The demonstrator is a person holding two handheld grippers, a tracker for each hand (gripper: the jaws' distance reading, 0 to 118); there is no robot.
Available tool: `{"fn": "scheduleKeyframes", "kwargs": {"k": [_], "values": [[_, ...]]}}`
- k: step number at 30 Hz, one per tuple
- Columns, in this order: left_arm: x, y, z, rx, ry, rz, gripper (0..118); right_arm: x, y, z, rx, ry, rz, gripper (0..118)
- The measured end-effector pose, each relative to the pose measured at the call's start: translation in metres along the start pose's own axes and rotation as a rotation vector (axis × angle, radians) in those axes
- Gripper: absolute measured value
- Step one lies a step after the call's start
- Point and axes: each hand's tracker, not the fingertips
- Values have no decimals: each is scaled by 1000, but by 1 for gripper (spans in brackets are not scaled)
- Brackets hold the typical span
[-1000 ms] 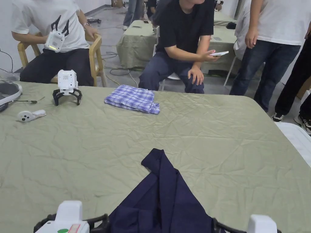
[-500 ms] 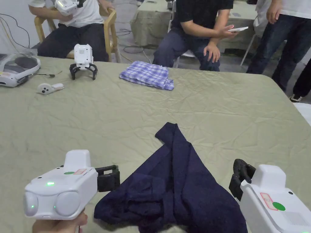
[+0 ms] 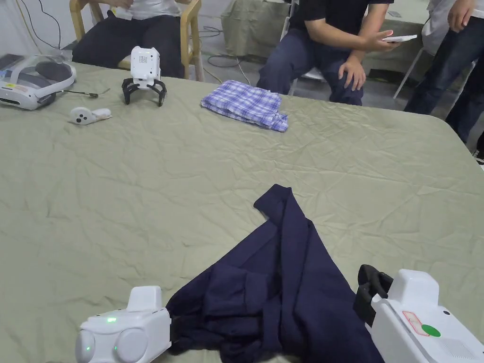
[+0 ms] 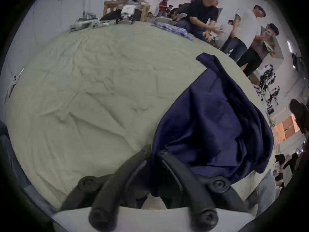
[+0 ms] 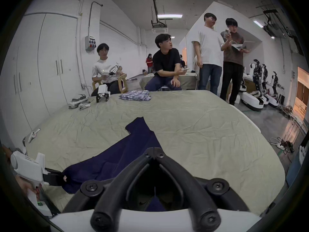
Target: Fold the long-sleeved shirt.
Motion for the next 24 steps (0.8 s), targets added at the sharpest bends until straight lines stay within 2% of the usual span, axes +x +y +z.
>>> {"fn": "scheduleKeyframes", "kwargs": {"k": [2, 3, 4, 5, 6, 7, 8, 10, 11, 14, 15, 17, 18, 19, 20, 22, 23, 24], "values": [[6, -2, 1, -38, 28, -33, 8, -1, 3, -20, -36, 31, 3, 0], [8, -4, 2, -34, 21, -56, 8, -8, 13, -24, -59, 54, 1, 8], [3, -1, -1, -27, 21, -50, 8, -8, 18, -36, -72, 66, 3, 30], [2, -3, -1, -32, 20, -53, 8, -9, 25, -54, -108, 92, 5, 68], [-1, -3, -1, -35, 16, -50, 8, -5, 34, -80, -177, 107, 9, 111], [-4, -4, 0, -37, 7, -32, 8, 2, 43, -109, -215, 123, 3, 118], [-5, -2, 0, -40, -2, -19, 8, 2, 50, -123, -187, 111, 27, 117], [-7, -2, 1, -48, -4, -8, 8, -6, 68, -169, -289, 158, 51, 118], [-6, -1, 1, -53, -7, -15, 8, -6, 84, -200, -335, 149, 101, 117], [-1, 3, 1, -69, -1, -19, 8, -14, 104, -270, -440, 219, 133, 117], [-2, 3, -1, -73, 1, -22, 8, -15, 103, -289, -490, 210, 93, 117], [-4, 4, -5, -78, 0, -12, 8, -18, 101, -325, -578, 212, 81, 114], [-6, 4, -5, -79, -3, -9, 8, -18, 98, -340, -648, 225, 65, 106], [-8, 3, -5, -82, -6, 0, 8, -17, 94, -350, -701, 198, 37, 89], [-8, 3, -7, -83, -11, 7, 8, -17, 89, -356, -747, 175, 28, 66], [-11, 4, -8, -87, -19, 15, 8, -16, 81, -357, -808, 199, 32, 62], [-10, 3, -9, -88, -20, 19, 8, -4, 78, -378, -788, 253, 49, 61], [-9, 3, -10, -89, -21, 18, 8, 0, 83, -379, -799, 255, 41, 58]]}}
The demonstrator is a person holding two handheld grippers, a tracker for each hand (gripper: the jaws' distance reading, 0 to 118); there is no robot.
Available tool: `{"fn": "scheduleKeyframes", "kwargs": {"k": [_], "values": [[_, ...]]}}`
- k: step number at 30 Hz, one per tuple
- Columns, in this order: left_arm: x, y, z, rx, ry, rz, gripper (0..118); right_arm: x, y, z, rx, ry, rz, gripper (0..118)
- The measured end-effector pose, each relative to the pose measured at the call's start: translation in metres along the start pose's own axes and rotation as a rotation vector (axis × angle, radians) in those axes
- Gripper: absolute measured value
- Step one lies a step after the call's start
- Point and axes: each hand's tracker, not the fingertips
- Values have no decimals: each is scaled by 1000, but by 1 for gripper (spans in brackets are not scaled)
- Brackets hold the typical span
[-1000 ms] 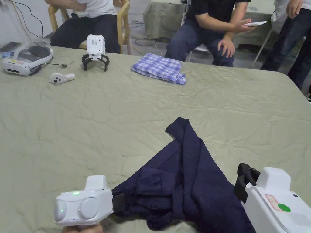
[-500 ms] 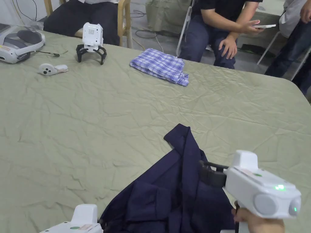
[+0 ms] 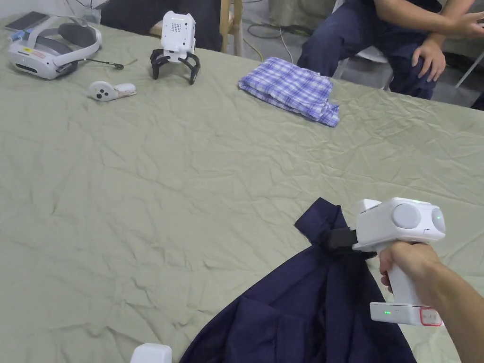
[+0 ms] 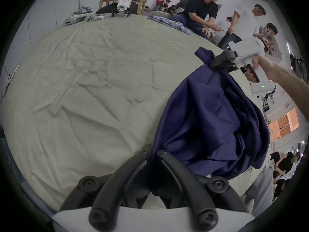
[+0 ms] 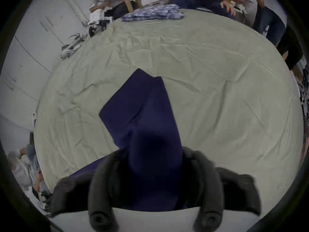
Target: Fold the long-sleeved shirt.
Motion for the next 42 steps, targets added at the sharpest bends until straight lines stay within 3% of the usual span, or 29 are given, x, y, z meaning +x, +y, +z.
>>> {"fn": "scheduleKeyframes", "kwargs": {"k": [1, 2, 3, 5, 6, 13, 22, 26, 30, 31, 35, 42], "values": [[0, 0, 0, 0, 1, -6, 8, 0, 2, 7, -1, 1, 23, 43], [1, -1, 0, 3, 2, -10, 8, 0, 3, 13, 30, 8, 78, 14], [1, -1, 1, 5, 4, -16, 8, -13, -11, 24, 67, 12, 103, 11], [0, -3, -2, 5, 7, -19, 8, -18, -16, 33, 43, 44, 160, 11], [-1, -3, 1, 14, 3, -8, 8, -19, -18, 42, 89, 8, 165, 11], [-5, 14, 53, 197, -57, 32, 6, -34, -73, 170, 423, 49, 110, 10], [29, 103, 199, 600, -124, -94, 6, -59, -138, 387, 904, 32, 111, 10], [51, 163, 277, 770, -155, -166, 6, -60, -131, 465, 1033, 88, 105, 10], [80, 223, 346, 898, -151, -222, 6, -73, -124, 534, 1138, 44, 142, 10], [90, 239, 362, 927, -129, -245, 6, -73, -128, 550, 1170, 2, 106, 10], [129, 293, 410, 990, -88, -309, 6, -87, -110, 604, 1250, -110, 106, 10], [182, 381, 453, 1022, 4, -330, 6, -97, -55, 671, 1325, -164, 68, 10]]}}
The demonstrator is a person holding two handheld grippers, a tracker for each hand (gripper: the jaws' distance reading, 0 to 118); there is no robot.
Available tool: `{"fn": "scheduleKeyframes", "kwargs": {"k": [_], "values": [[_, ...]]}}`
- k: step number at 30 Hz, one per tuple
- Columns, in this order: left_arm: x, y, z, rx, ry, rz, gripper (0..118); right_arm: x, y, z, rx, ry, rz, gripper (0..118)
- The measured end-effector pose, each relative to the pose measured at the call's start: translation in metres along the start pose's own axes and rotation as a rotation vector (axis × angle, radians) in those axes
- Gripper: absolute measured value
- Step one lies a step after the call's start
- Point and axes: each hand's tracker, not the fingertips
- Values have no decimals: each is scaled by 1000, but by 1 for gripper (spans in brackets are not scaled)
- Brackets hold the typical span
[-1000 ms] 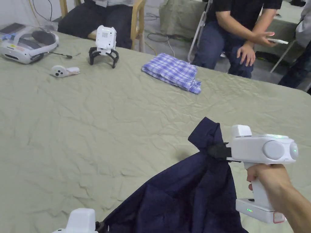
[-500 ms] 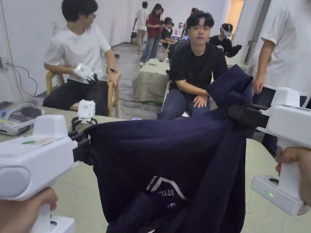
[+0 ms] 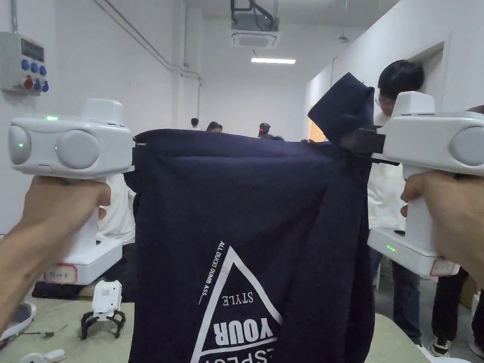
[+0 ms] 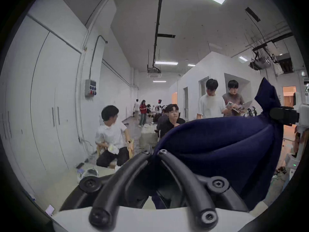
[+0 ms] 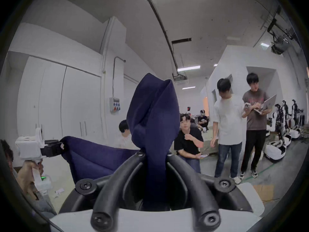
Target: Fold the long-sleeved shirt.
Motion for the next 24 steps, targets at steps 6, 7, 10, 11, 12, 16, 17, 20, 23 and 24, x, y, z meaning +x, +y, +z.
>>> {"fn": "scheduleKeyframes", "kwargs": {"k": [6, 7, 10, 11, 12, 16, 17, 20, 23, 24], "values": [[12, 55, -46, 11, 46, -66, 6, -10, 40, -34, 42, -59, 40, 10], [14, 61, -55, 15, 53, -63, 6, -10, 43, -40, 48, -69, 37, 10], [18, 80, -83, 7, 70, -69, 6, -12, 50, -60, 62, -140, 70, 10], [19, 83, -89, 15, 70, -65, 6, -12, 51, -66, 70, -129, 65, 10], [21, 87, -97, 20, 72, -65, 6, -13, 53, -74, 73, -149, 72, 10], [21, 100, -129, 38, 73, -24, 6, -16, 53, -100, 97, -189, 105, 10], [19, 101, -139, 37, 74, -11, 6, -15, 53, -107, 98, -189, 106, 10], [19, 97, -162, 43, 99, -13, 6, -21, 47, -127, 155, -207, 146, 10], [16, 88, -192, 48, 126, -11, 6, -23, 37, -160, 146, -206, 193, 10], [13, 83, -201, 39, 122, -7, 6, -25, 29, -168, 141, -201, 209, 10]]}}
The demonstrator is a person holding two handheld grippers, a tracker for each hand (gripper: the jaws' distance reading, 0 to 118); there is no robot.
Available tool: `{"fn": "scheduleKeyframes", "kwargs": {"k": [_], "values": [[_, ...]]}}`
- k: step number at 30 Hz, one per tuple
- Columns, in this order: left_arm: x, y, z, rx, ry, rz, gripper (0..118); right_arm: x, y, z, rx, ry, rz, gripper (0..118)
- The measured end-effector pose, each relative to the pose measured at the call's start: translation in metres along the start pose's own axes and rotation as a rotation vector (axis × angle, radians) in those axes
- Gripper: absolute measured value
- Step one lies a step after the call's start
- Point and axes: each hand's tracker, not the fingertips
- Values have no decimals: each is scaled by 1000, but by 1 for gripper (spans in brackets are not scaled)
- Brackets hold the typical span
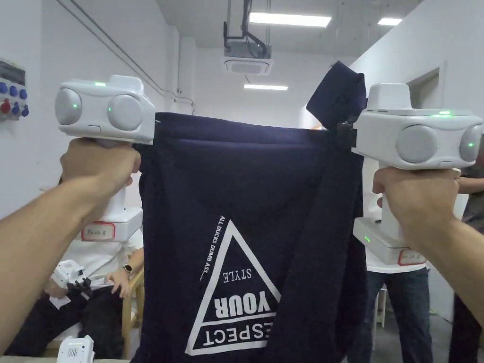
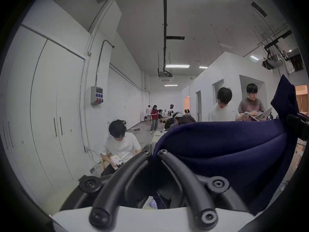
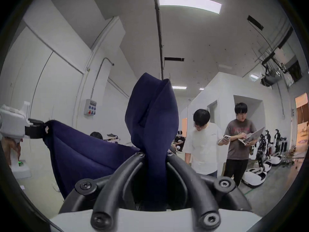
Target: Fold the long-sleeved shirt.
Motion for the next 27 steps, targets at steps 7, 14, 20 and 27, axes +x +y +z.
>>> {"fn": "scheduleKeyframes", "kwargs": {"k": [7, 14, 20, 27], "values": [[-2, -72, -28, -80, -12, -25, 6, -10, -77, -37, -97, 19, -1, 10], [-9, -163, -14, -185, -74, -29, 6, -7, -169, -8, -225, 62, -29, 10], [-11, -235, 68, -262, -139, 17, 6, 10, -238, 69, -319, 92, -66, 10], [-12, -359, 194, -441, -220, 2, 6, 17, -341, 209, -476, 167, -63, 10]]}}
